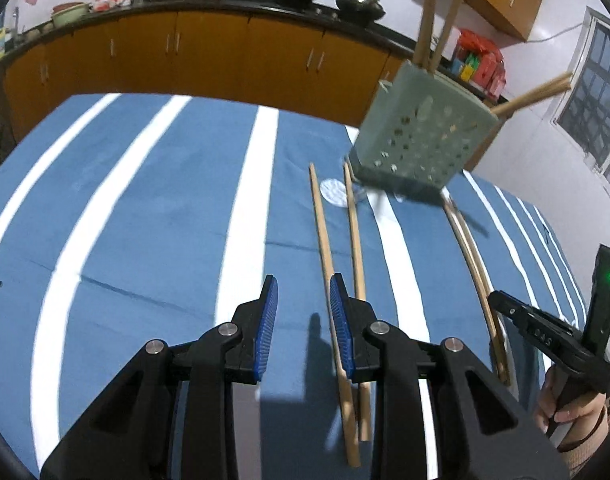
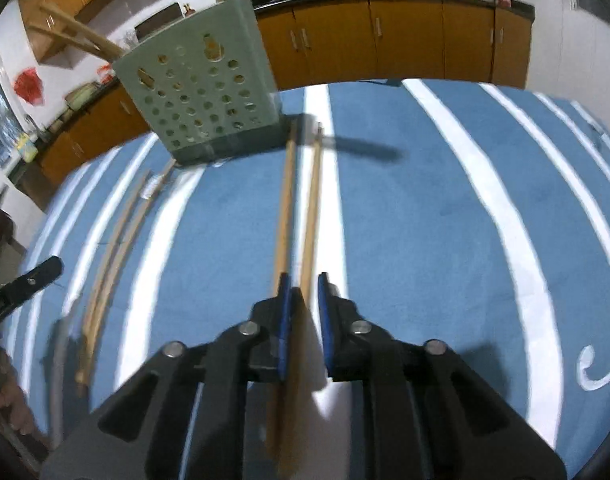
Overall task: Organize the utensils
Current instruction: 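Move the left gripper back to the chopsticks while the right gripper returns beside it, then close the left gripper on a wooden chopstick while the right gripper grasps one too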
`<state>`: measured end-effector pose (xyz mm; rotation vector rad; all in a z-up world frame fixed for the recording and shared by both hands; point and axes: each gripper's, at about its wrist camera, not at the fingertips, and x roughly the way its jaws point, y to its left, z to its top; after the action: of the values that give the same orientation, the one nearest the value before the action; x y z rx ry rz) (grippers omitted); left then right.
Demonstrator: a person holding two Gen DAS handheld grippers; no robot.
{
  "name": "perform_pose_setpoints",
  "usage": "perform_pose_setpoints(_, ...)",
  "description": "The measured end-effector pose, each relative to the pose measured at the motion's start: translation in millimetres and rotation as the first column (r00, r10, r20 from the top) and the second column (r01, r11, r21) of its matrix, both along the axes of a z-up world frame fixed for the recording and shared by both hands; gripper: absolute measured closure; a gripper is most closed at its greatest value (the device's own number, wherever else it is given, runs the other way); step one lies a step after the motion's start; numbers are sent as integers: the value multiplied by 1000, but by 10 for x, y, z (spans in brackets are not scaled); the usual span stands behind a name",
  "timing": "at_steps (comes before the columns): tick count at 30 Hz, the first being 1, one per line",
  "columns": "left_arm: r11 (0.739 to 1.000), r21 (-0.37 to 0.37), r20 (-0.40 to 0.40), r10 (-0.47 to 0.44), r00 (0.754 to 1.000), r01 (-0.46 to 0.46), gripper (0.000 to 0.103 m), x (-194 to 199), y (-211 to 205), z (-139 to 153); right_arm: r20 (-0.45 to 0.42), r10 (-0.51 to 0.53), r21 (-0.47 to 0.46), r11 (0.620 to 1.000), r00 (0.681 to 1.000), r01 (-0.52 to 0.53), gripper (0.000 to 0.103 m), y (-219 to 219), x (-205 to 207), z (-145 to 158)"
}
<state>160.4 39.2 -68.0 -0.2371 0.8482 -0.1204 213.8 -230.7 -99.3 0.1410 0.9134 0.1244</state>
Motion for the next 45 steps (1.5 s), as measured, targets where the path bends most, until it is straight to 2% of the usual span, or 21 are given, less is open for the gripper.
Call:
perform_pose_setpoints(5,999,7,-26,-35,999,35,77,-21,-85,-89,10,-94,-21,995,996,94,95,-184,5,-6)
perform_pose_setpoints(11,997,28,-51,-66,997,67,84,4,-193,-180,23,-76,-48,996,997,78,95,-181,-27,-22)
perform_pose_setpoints(15,993,83,-73,-77,994,83,91,28,-295,-249,29,-67,-58,996,997,69,95,-172,-45,-24)
perform_pose_setpoints(17,988,132,-59,-72,996,79,94,19,-348,-256,30,-59,-69,996,998,61,95,-160,-54,-24)
perform_pose_setpoints(22,985,164,-51,-38,998,46,95,47,-282,-255,27,-40,-77,996,999,42,92,-145,-112,-19)
perform_pose_setpoints(29,987,150,-56,69,996,-60,95,163,164,-242,46,-51,-98,994,998,55,95,-206,-93,-24)
perform_pose_setpoints(33,988,140,-44,69,997,-62,95,153,249,-249,44,-68,-86,994,997,71,95,-268,-59,-30)
perform_pose_setpoints(37,985,160,-26,64,998,-59,94,128,214,-262,42,-64,-90,994,997,67,93,-263,-57,-35)
perform_pose_setpoints(45,992,101,-25,73,997,-70,94,120,280,-260,42,-64,-88,994,997,68,93,-259,-55,-37)
